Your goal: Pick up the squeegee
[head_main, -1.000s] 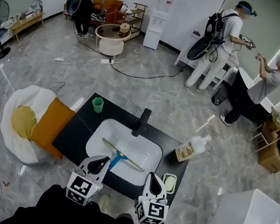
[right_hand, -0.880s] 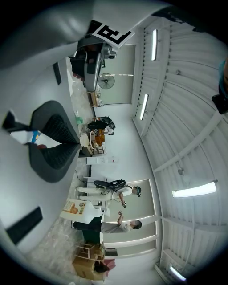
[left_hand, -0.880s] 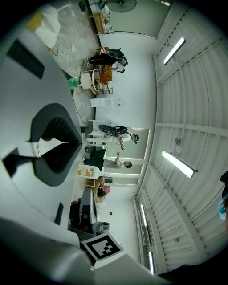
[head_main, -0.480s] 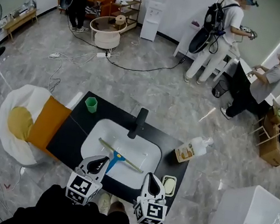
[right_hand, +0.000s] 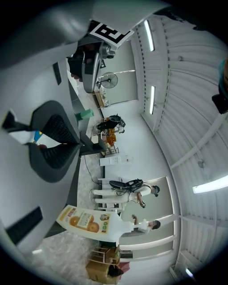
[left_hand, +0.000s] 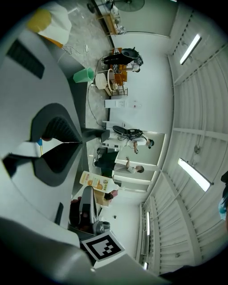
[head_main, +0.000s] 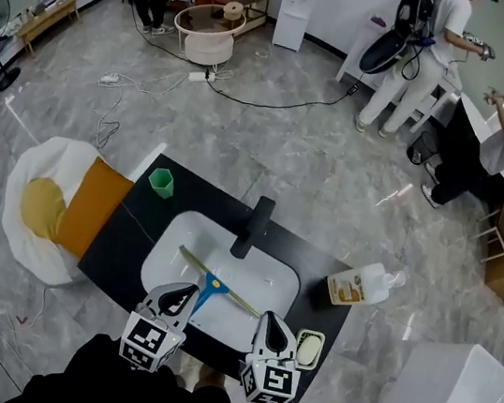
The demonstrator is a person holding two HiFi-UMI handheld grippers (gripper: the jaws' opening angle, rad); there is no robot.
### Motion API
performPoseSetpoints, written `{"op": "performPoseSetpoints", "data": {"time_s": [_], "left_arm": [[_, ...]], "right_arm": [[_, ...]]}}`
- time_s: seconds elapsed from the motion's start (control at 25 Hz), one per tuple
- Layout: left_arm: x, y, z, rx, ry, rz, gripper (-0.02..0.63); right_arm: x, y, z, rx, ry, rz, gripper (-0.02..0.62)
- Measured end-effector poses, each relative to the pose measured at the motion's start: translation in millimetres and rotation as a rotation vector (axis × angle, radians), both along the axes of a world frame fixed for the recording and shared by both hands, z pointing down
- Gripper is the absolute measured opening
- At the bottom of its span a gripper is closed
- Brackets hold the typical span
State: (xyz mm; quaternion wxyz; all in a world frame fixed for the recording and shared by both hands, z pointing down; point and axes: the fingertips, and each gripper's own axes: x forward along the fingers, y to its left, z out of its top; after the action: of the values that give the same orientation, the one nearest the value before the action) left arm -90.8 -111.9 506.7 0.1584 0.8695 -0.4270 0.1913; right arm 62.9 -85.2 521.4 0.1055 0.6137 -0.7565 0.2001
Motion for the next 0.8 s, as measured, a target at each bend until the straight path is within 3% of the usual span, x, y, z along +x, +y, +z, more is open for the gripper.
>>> {"op": "performPoseSetpoints", "data": {"time_s": [0.8], "left_arm": [[24,-54,123,-0.207,-0.088,-0.006,0.025]], "right_arm": [[10,-59,123,-0.202,-0.076,-0.038,0.017]]}}
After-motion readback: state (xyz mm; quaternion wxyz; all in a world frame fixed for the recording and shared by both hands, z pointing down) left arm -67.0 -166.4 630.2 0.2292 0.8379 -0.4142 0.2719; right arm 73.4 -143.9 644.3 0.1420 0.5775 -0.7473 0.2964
